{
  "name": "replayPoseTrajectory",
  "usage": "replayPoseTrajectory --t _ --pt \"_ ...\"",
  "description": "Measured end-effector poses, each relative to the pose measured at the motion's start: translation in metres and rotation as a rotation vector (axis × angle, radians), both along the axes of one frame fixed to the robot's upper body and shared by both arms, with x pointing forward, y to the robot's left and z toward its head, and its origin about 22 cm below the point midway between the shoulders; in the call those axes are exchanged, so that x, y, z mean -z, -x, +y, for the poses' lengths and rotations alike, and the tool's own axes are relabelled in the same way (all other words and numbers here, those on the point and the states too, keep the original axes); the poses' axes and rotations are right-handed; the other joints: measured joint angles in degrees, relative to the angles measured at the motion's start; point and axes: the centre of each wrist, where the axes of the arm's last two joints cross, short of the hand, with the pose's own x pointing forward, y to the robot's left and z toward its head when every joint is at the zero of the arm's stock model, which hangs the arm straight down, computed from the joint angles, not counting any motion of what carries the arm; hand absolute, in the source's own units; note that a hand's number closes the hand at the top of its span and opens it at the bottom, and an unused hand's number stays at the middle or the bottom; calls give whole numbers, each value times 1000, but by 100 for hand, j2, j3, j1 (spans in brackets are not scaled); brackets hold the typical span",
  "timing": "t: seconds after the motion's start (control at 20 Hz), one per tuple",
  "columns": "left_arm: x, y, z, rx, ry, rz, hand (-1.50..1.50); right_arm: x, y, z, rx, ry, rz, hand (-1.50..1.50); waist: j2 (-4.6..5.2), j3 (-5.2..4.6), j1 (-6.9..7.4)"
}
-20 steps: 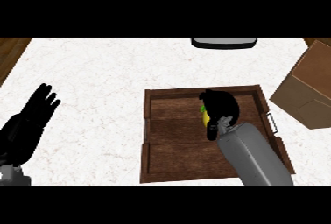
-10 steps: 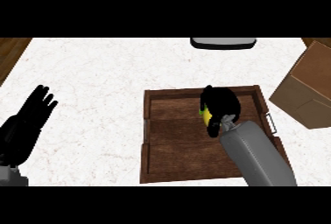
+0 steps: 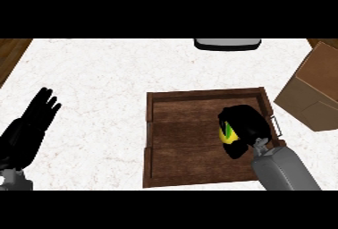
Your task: Pick the lemon from the tray and place it in the cardboard box
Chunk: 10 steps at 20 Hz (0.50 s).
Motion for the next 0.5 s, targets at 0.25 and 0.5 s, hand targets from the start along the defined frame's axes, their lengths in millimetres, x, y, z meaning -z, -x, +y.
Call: replayPoseTrajectory --t 0.25,0.5 --pt "-3 5 -2 4 -7 1 0 -11 14 -12 4 3 -79 150 27 13 4" --pt "-5 -2 -2 -1 -4 0 0 -46 36 -13 -17 -33 -199 150 36 18 -31"
